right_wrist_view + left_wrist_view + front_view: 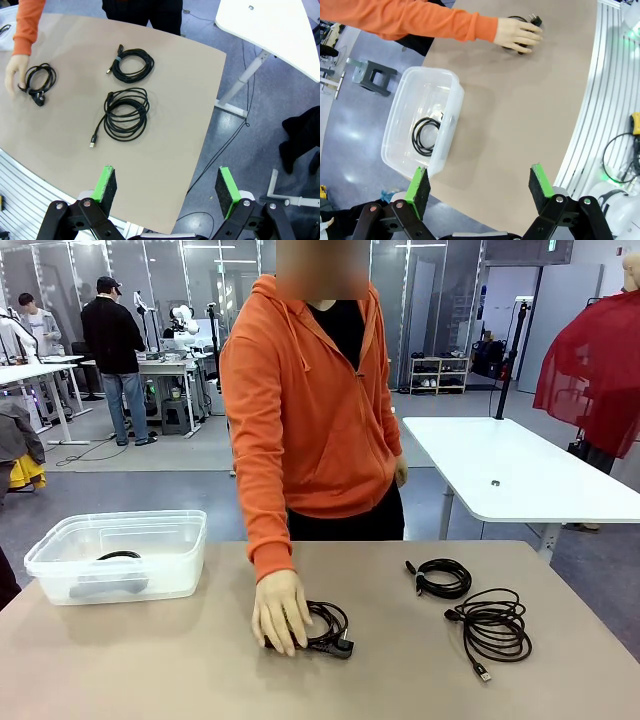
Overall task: Organize and store the cables.
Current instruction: Place the Power Cable into the Organizing box.
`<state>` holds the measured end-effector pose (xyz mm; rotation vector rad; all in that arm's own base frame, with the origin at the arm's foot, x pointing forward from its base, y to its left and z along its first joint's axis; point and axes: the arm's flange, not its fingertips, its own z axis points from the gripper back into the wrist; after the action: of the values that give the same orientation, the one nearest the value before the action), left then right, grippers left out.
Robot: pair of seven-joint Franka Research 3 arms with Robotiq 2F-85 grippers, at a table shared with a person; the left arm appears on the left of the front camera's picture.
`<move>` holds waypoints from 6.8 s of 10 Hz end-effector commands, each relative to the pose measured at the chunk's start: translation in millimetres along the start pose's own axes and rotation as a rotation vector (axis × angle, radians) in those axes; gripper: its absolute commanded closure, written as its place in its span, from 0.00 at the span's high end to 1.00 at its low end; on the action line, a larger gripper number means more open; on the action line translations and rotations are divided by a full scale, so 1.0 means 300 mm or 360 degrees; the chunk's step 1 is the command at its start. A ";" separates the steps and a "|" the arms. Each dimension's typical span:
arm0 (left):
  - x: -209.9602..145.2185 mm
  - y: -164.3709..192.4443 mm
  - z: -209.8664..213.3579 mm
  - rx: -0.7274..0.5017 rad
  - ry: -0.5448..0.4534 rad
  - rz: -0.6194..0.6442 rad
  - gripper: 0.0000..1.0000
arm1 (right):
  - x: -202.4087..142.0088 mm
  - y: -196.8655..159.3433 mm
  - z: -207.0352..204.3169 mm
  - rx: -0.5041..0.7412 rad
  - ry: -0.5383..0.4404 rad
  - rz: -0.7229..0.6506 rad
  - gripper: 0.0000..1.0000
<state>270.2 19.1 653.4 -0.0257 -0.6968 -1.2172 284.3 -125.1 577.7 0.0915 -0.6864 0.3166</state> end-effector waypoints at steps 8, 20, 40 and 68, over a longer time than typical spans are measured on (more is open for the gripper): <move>-0.001 -0.003 0.002 0.0008 0.0006 -0.0003 1.00 | -0.010 0.001 -0.006 0.0007 0.0000 -0.0004 1.00; 0.000 0.000 0.000 0.0000 0.0000 0.0000 1.00 | -0.010 0.001 -0.006 0.0007 0.0000 -0.0004 1.00; 1.009 -0.139 -0.812 -0.0608 0.0451 -0.0553 1.00 | -0.010 0.001 -0.006 0.0007 0.0000 -0.0004 1.00; 0.841 -0.161 -1.586 -0.0953 0.0582 -0.0353 1.00 | -0.010 0.001 -0.006 0.0007 0.0000 -0.0004 1.00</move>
<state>493.9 -388.8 382.1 -0.2181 0.0095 -1.5214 284.3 -125.4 578.2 0.0911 -0.6871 0.3163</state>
